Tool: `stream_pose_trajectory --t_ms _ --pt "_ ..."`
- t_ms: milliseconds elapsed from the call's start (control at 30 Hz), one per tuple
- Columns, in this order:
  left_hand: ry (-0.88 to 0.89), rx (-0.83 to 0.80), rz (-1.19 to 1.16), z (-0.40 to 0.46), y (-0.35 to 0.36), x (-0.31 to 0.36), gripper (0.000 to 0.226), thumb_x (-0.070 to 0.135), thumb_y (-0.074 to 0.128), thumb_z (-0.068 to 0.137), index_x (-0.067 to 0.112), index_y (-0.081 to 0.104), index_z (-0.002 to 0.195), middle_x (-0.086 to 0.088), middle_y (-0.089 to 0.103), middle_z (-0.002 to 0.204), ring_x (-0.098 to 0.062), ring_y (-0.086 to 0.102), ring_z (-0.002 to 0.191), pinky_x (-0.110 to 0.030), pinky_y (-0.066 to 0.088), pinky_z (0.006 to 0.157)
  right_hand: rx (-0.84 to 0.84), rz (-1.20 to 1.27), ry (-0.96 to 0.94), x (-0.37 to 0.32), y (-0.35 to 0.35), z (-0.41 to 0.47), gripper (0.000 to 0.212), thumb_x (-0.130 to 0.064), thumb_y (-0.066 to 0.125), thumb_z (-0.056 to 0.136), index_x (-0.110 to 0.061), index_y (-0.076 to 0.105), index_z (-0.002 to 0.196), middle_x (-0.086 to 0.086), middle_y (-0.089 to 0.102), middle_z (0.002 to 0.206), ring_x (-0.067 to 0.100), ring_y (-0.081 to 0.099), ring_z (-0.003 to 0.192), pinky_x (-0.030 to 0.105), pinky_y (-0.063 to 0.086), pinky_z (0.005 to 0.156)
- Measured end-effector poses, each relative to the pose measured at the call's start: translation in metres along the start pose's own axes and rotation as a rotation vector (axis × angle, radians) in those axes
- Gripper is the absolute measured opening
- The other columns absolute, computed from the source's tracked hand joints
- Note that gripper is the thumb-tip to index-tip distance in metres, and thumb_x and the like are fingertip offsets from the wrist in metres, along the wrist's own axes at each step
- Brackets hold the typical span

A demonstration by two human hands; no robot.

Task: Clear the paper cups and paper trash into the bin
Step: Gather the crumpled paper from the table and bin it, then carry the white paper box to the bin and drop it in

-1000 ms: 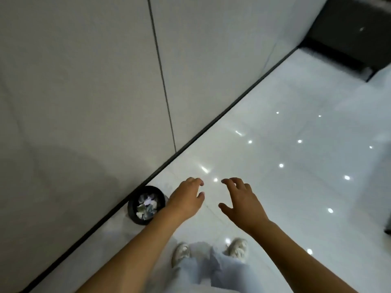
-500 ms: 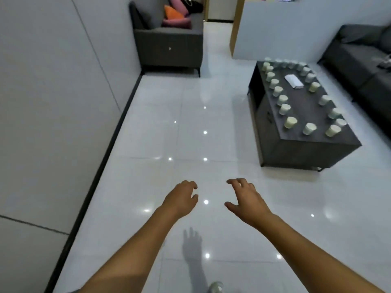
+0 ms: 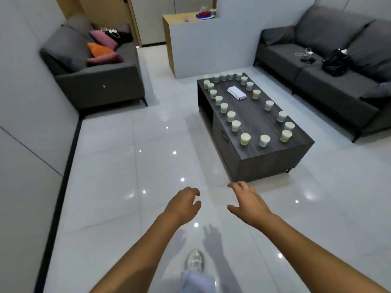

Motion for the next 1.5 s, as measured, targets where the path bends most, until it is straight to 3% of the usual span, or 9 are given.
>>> stream_pose_trajectory --t_ms 533,767,1033,1333,1500 --pt "0.258 -0.078 0.204 0.338 -0.127 0.018 0.038 0.025 0.044 0.098 0.016 0.046 0.135 -0.003 0.050 0.132 -0.019 0.048 0.120 -0.027 0.040 0.093 0.028 0.112 0.177 0.033 -0.097 0.328 0.064 -0.037 0.063 0.089 -0.026 0.031 0.143 0.000 0.034 0.143 0.025 0.038 0.129 0.040 0.042 0.102" --pt "0.211 -0.126 0.183 0.508 -0.181 0.031 0.039 0.026 0.046 0.098 0.016 0.046 0.135 -0.003 0.052 0.131 -0.020 0.051 0.117 -0.026 0.041 0.092 0.043 0.152 0.193 0.069 -0.159 0.507 0.055 -0.035 0.064 0.086 -0.025 0.038 0.133 0.003 0.039 0.134 0.027 0.042 0.120 0.041 0.044 0.095" --pt "0.206 -0.142 0.174 0.687 -0.254 0.032 0.038 0.027 0.044 0.098 0.017 0.045 0.135 -0.002 0.050 0.132 -0.019 0.052 0.116 -0.030 0.044 0.095 0.023 0.170 0.237 0.096 -0.214 0.675 0.057 -0.033 0.063 0.087 -0.025 0.037 0.137 0.001 0.040 0.135 0.026 0.040 0.122 0.041 0.043 0.097" --pt "0.285 -0.250 0.234 0.900 -0.323 0.015 0.035 0.027 0.047 0.097 0.015 0.050 0.130 -0.005 0.051 0.132 -0.021 0.051 0.119 -0.031 0.043 0.099 0.076 0.298 0.462 0.129 -0.241 0.866 0.052 -0.031 0.063 0.088 -0.021 0.040 0.134 0.004 0.038 0.136 0.028 0.039 0.124 0.040 0.042 0.098" --pt "0.384 -0.291 0.288 1.004 -0.360 0.037 0.027 0.022 0.050 0.094 0.012 0.058 0.118 -0.007 0.058 0.123 -0.024 0.056 0.111 -0.035 0.047 0.095 0.124 0.419 0.592 0.148 -0.256 0.930 0.054 -0.031 0.066 0.088 -0.022 0.041 0.134 0.004 0.039 0.138 0.027 0.039 0.126 0.041 0.043 0.100"
Point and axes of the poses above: each hand's wrist, its own z-axis towards the middle knuckle, its own y-axis out of the palm, x = y × z, the point moved 9 cm from there along z, towards the middle knuckle
